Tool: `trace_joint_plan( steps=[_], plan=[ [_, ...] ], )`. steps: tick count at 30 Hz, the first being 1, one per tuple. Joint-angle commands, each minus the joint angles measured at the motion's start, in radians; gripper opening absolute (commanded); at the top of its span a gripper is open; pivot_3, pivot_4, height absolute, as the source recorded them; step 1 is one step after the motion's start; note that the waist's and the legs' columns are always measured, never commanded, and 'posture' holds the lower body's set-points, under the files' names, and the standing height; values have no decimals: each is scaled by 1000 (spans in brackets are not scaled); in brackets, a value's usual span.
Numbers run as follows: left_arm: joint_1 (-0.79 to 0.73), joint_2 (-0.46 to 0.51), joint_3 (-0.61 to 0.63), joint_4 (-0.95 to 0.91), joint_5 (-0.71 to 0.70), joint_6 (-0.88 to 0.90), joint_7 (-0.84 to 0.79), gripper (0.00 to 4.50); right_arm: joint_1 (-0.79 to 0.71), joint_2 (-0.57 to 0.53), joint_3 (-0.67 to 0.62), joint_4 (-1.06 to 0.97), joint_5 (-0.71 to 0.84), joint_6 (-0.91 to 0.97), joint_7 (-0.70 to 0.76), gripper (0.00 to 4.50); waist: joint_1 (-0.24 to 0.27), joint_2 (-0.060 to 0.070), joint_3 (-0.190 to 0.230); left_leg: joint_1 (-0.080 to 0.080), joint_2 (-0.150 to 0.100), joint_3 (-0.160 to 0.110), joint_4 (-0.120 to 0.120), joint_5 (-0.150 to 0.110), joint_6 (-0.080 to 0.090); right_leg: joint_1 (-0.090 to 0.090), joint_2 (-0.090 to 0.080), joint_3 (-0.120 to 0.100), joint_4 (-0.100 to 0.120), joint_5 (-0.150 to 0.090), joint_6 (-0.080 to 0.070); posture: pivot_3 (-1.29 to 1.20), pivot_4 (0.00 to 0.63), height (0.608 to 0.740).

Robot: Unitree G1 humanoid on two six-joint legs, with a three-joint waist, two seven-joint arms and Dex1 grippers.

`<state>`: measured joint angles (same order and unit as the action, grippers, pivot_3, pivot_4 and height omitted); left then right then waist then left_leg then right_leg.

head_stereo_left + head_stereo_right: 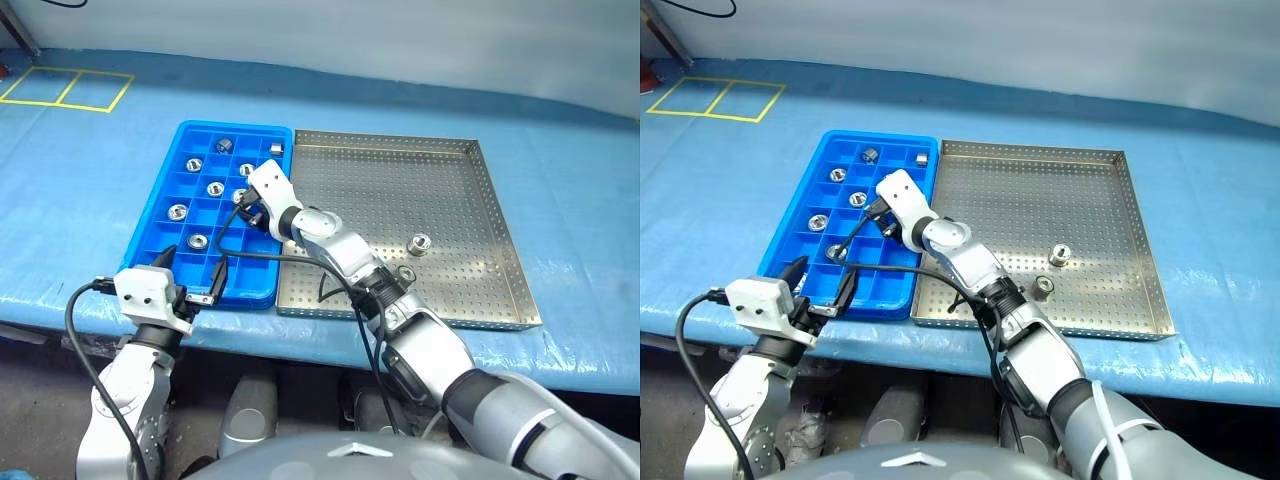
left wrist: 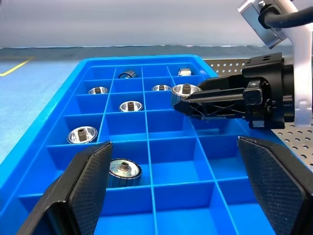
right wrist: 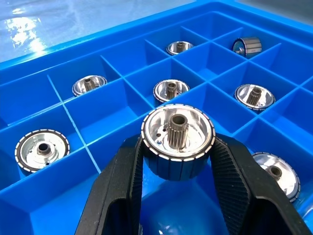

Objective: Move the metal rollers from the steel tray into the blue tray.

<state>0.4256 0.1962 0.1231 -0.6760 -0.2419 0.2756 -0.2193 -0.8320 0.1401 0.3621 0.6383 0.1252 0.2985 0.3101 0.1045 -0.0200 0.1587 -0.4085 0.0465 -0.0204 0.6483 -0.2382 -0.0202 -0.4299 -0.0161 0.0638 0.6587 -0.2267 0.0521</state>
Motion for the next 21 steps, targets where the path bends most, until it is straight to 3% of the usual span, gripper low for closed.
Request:
trace_joint_plan(
  steps=[1, 21],
  plan=[
    [13, -8, -5, -62, 5, -29, 8, 4500, -99, 204, -10, 56, 9, -33, 8, 1671, 2, 0, 0, 0, 0, 0, 0, 0, 0, 0, 0, 0, 0, 0, 0, 460, 150, 740],
    [11, -16, -34, -49, 9, -34, 16, 4500, -76, 243, 0, 109, 34, -111, 75, 1671, 13, 0, 0, 4, 4, 0, -2, 0, 0, 2, 4, 1, 0, -2, -2, 488, 150, 740]
  ],
)
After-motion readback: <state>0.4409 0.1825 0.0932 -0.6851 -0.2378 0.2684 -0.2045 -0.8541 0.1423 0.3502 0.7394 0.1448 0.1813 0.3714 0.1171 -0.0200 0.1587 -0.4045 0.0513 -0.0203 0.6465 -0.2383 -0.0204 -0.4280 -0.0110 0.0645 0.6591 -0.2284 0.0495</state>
